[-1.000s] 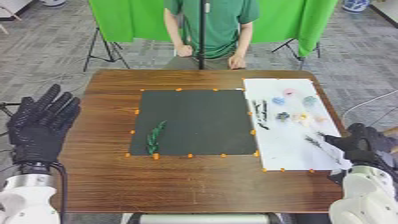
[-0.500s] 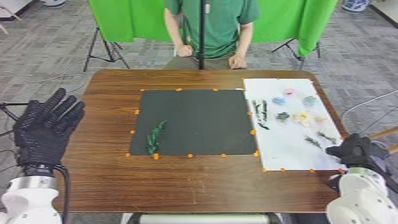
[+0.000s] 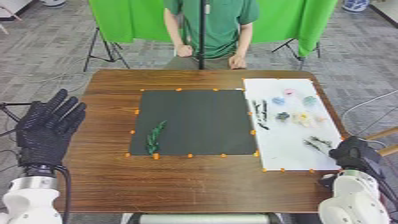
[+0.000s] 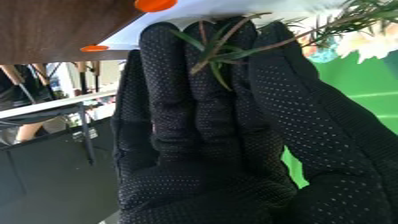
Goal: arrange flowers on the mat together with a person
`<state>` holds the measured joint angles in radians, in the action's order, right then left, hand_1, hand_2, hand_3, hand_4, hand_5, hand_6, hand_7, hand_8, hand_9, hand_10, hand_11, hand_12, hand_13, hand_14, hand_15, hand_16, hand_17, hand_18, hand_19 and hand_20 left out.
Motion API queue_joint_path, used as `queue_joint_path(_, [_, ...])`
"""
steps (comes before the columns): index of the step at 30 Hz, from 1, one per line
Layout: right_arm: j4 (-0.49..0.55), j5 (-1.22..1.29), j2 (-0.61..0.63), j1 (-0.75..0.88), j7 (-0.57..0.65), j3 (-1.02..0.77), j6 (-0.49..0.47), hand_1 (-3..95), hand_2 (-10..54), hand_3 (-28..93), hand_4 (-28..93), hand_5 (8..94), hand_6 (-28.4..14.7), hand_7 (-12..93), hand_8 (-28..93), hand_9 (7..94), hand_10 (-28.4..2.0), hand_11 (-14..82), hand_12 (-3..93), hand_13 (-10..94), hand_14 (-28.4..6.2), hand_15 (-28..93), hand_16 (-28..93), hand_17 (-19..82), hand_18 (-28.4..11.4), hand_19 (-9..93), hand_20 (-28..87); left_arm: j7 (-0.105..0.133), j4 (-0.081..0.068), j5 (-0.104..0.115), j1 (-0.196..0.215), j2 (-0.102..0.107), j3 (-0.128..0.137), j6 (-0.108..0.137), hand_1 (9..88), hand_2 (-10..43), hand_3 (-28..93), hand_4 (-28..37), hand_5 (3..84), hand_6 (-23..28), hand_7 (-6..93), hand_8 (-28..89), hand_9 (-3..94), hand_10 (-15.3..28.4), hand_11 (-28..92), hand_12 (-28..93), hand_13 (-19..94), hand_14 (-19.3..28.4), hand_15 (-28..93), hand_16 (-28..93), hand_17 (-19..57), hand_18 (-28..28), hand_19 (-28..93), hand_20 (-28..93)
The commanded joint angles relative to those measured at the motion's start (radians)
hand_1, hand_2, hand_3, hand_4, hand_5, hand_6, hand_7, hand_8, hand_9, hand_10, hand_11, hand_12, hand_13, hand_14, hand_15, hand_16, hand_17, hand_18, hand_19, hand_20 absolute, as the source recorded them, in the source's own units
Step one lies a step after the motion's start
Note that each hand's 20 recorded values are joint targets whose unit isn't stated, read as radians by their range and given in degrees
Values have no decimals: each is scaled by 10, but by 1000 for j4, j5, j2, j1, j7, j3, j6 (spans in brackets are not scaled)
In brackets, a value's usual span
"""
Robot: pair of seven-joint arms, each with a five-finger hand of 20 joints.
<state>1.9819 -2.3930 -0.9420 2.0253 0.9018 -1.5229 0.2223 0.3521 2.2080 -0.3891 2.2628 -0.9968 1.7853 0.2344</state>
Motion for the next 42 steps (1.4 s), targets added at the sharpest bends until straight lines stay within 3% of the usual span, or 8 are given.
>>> queue_joint_path(1, [61, 9, 25, -3, 31, 35, 109, 517, -81, 735, -252, 729, 0, 382, 52, 756, -95, 244, 548, 595, -91, 510, 389, 223, -188, 680, 137, -11, 0, -3, 16, -9, -6, 4, 232, 152, 724, -283, 438, 75, 102, -86, 370, 148, 167, 89, 275, 155, 284, -56, -37, 140, 314, 109])
queue_joint_path(9, [153, -33, 109, -95, 46, 174, 274, 497, -91, 742, -214, 719, 0, 406, 72, 745, -98, 290, 551, 596, -108, 561, 372, 226, -199, 694, 154, -15, -4, -2, 5, -1, -11, 0, 234, 151, 724, -283, 439, 76, 101, -86, 370, 148, 166, 89, 275, 157, 286, -56, -38, 141, 315, 109])
queue_joint_path(18, [128, 67, 84, -345, -14, 428, 302, 481, -95, 742, -205, 698, 0, 459, 127, 722, -114, 385, 529, 596, -128, 617, 326, 235, -211, 720, 142, -31, -15, -6, -23, 13, -26, -2, 236, 147, 726, -283, 437, 75, 101, -86, 365, 147, 165, 90, 274, 157, 288, -56, -39, 141, 315, 109])
queue_joint_path(22, [73, 79, 54, -479, -53, 583, 304, 481, -95, 740, -206, 691, -4, 475, 132, 715, -117, 404, 533, 595, -134, 630, 322, 237, -216, 729, 140, -30, -13, -4, -20, 16, -25, 3, 240, 143, 726, -283, 436, 74, 101, -86, 363, 146, 166, 90, 273, 158, 289, -55, -39, 141, 316, 109])
queue_joint_path(26, [4, 97, -16, -593, -63, 717, 284, 483, -95, 738, -210, 689, -7, 482, 128, 712, -119, 414, 530, 594, -135, 636, 315, 237, -217, 732, 135, -33, -17, 1, -35, 20, -41, 3, 242, 143, 724, -283, 436, 75, 102, -86, 360, 145, 164, 89, 273, 158, 289, -55, -39, 141, 316, 109])
queue_joint_path(29, [-21, 87, -59, -624, -65, 775, 270, 481, -95, 736, -211, 690, -8, 485, 125, 709, -122, 420, 527, 594, -139, 640, 307, 237, -219, 735, 132, -44, -19, -1, -48, 22, -59, -2, 242, 143, 724, -283, 435, 74, 102, -86, 359, 144, 165, 90, 272, 158, 290, -55, -39, 141, 316, 109])
queue_joint_path(42, [-228, -16, -223, -688, -26, 906, 265, 490, -95, 735, -220, 693, -11, 486, 116, 704, -128, 432, 508, 589, -150, 659, 278, 229, -233, 751, 110, -63, -25, 6, -61, 30, -81, 7, 241, 145, 723, -283, 436, 74, 100, -86, 360, 144, 168, 90, 273, 158, 293, -55, -39, 140, 314, 109])
